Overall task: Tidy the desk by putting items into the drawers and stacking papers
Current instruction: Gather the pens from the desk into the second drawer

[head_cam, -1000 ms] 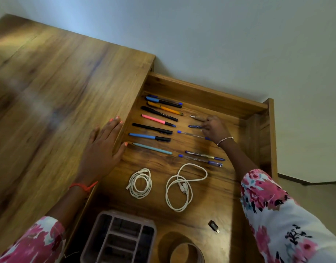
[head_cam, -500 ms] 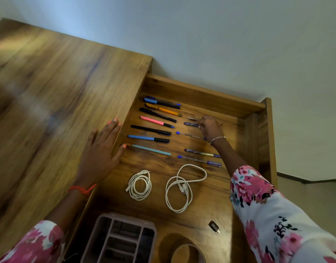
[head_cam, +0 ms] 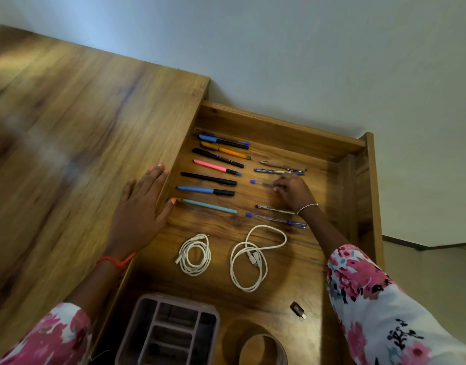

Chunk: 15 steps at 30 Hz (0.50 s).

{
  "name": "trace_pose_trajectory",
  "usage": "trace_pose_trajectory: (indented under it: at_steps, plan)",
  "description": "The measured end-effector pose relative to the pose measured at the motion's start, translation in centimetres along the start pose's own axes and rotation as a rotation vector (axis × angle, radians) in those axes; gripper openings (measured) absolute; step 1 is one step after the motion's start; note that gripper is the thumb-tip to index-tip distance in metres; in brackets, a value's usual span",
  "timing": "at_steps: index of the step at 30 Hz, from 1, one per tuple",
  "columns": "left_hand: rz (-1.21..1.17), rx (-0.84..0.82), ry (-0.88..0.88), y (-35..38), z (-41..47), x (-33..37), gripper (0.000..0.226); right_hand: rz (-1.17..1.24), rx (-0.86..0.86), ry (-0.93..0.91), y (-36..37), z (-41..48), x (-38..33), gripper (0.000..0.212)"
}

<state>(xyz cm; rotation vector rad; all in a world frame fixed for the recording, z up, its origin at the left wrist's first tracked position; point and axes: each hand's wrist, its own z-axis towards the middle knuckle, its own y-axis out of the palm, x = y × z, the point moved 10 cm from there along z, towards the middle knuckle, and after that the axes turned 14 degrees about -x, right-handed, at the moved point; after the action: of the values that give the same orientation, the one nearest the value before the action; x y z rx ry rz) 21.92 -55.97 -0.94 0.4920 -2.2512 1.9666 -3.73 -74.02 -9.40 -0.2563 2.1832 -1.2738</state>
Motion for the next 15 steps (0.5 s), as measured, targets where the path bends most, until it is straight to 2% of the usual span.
trace_pose_trajectory:
  at_steps: [5,8,12,15]
  plan:
    - [-0.004,-0.001,0.001,-0.1,-0.1,0.1,0.067,0.001,0.034,0.093,-0.5,-0.7,1.3,0.025]
    - [-0.006,-0.005,0.002,0.0,0.0,0.1,0.067,0.110,0.105,0.050,-0.7,-1.7,1.0,0.024]
    - [-0.006,-0.004,0.000,0.0,0.0,0.1,0.067,0.062,-0.026,0.007,1.2,-2.9,0.3,0.022]
    - [-0.011,-0.003,0.001,0.0,0.0,0.1,0.067,0.048,-0.063,0.001,1.8,-3.3,0.5,0.021]
